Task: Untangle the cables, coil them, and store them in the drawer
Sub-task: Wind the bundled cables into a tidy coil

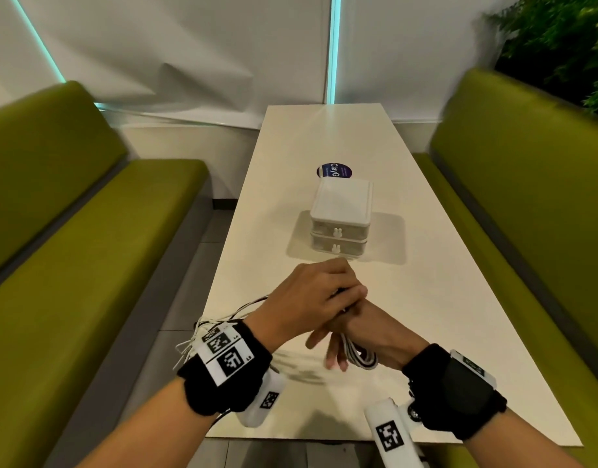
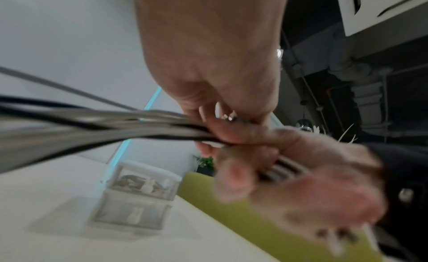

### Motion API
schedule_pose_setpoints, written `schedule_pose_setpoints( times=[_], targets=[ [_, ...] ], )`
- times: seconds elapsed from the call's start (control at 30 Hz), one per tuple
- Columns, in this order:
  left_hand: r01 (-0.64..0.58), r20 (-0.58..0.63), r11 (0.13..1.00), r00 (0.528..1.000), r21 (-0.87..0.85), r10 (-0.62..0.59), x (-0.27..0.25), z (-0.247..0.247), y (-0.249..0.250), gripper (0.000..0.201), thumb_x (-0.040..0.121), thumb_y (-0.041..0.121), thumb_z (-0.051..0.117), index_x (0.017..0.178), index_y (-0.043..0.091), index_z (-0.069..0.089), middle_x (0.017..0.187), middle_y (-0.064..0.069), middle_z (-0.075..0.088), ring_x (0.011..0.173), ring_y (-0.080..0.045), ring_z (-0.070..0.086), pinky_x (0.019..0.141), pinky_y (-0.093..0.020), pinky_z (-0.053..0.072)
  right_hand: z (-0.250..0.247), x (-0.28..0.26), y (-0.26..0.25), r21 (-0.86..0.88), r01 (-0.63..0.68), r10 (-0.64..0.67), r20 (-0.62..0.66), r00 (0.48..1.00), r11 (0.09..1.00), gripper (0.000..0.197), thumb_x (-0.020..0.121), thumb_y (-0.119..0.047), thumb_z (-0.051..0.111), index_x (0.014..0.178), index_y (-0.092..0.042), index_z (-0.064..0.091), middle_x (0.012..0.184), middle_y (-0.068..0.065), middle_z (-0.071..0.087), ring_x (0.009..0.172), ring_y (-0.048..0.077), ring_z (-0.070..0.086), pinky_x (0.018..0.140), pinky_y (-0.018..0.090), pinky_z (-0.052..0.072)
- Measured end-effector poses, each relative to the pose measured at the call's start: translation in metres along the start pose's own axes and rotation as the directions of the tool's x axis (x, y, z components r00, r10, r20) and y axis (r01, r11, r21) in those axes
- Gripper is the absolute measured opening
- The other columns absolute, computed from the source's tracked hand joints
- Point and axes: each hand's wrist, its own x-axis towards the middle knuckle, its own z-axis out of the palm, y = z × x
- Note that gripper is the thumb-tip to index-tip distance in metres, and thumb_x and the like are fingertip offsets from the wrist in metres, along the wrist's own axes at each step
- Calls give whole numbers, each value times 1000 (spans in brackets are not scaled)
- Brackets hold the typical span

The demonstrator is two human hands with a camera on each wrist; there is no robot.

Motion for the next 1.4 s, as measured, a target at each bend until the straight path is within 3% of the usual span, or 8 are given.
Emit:
schedule_pose_setpoints(
  times=[0.17, 0.5, 0.73, 0.83, 0.97, 1.13, 1.27, 1.4],
  targets=[
    [89, -24, 978, 995, -188, -96, -7, 6, -11, 19, 95, 32, 57, 95, 26, 76, 84, 16, 59, 75, -5, 58, 70, -23, 47, 1, 1, 6, -2, -17, 17, -39, 999, 1000, 24, 91, -9, 47, 67, -9, 42, 51, 6, 40, 35, 15, 22, 43, 25, 18],
    [217, 150, 937, 972, -272, -181, -5, -7, -15, 12, 89, 37, 63, 87, 31, 72, 82, 19, 69, 83, -4, 63, 78, -29, 49, 9, 14, 14, 2, -72, 71, -140, 988, 997, 19, 85, -15, 58, 75, -20, 42, 58, 2, 20, 49, 19, 12, 52, 34, 10],
    [398, 330, 876, 894, -271, -304, -30, -22, -34, 58, 86, 70, 47, 140, 51, 38, 118, 16, 66, 93, 4, 65, 93, -28, 50, -2, 11, 14, 149, -79, 100, -144, 984, 986, 37, 91, -36, 65, 61, -23, 49, 55, -1, 17, 47, 16, 10, 45, 28, 11],
    [454, 347, 845, 869, -282, -352, -41, -22, -40, 42, 91, 59, 48, 97, 22, 67, 71, 9, 66, 67, -7, 63, 71, -30, 49, -3, 9, 10, 189, -42, 63, -105, 993, 981, 27, 92, -37, 64, 68, -26, 64, 55, -2, 16, 45, 15, 10, 42, 23, 14],
    [457, 174, 826, 889, -331, -423, -42, -14, -30, 45, 94, 56, 36, 73, 24, 60, 58, 13, 45, 52, -2, 40, 54, -19, 32, 1, 13, 9, 299, 44, -9, -118, 993, 953, 30, 94, -38, 60, 93, -8, 64, 57, 0, 12, 44, 15, 10, 41, 24, 17],
    [390, 16, 841, 910, -375, -415, -41, -2, -23, 39, 103, 39, 38, 66, 28, 42, 56, 12, 43, 56, -7, 38, 59, -27, 32, 4, 16, 6, 273, 85, -46, -144, 989, 958, 44, 94, -48, 55, 57, -24, 51, 56, 1, 19, 46, 17, 11, 44, 27, 17],
    [363, -61, 764, 885, -533, -462, -34, 9, -11, 37, 105, 36, 35, 79, 33, 61, 62, 11, 55, 62, -2, 53, 65, -22, 43, 6, 19, 9, 182, 98, -61, -200, 978, 978, 59, 91, -60, 48, 92, -2, 60, 69, 11, 50, 38, 18, 29, 41, 23, 27],
    [367, -85, 656, 831, -660, -550, -27, 15, 4, 43, 105, 29, 36, 67, 31, 55, 53, 3, 42, 50, -4, 40, 55, -17, 38, 11, 24, 13, 220, 151, -98, -235, 967, 964, 47, 88, -61, 49, 103, -20, 66, 90, 12, 64, 61, 29, 56, 45, 29, 37]
  ],
)
